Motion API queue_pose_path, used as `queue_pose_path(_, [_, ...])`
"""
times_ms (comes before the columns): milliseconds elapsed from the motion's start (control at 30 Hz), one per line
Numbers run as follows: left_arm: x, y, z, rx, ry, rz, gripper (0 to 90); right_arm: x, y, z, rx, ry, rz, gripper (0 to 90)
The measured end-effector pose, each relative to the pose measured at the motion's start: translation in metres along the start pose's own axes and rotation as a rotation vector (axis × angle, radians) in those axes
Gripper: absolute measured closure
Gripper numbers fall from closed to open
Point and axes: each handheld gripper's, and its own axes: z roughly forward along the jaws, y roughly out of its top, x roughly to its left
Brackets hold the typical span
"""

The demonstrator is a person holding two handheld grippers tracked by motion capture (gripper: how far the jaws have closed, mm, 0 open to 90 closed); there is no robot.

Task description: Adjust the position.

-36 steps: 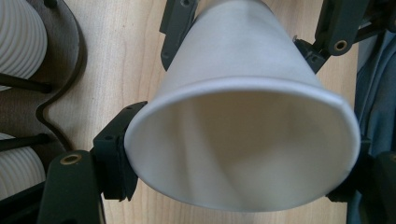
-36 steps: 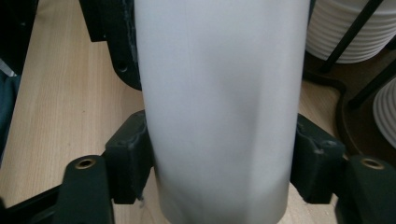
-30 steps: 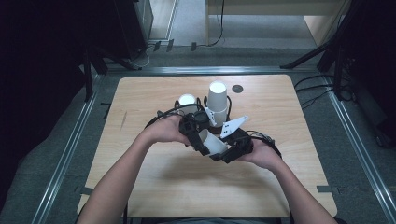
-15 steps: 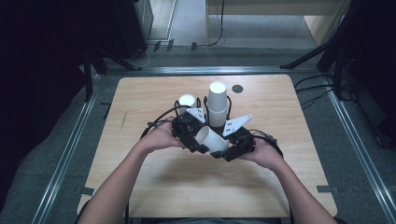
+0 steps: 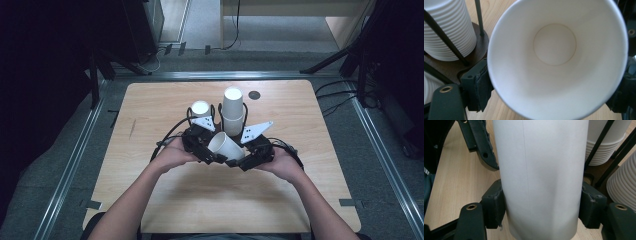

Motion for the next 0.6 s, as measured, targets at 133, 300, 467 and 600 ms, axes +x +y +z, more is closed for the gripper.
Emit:
queue_pose_path(133, [-0.0014, 0.0017, 0.0014, -0.018, -0.013, -0.014, 12.7, 0.0006, -0.0002, -0.0001, 0.001, 0.006, 0.001, 33.2])
queue_pose_path(300, [-0.0029, 0.0047, -0.0005, -0.069, -0.018, -0.047, 16.4, 0.0010, -0.0002, -0.0005, -0.009, 0.012, -0.002, 33.2])
queue_pose_path(467, [-0.0016, 0.0044, -0.0042, -0.088, -0.053, -0.066, 22.1, 0.0020, -0.0001, -0.0008, -0.013, 0.013, -0.018, 33.2])
queue_pose_path(600, [0.0000, 0.0042, -0.0051, -0.073, -0.069, -0.077, 24.3, 0.0028, -0.0003, -0.0010, -0.009, 0.017, -0.018, 32.9])
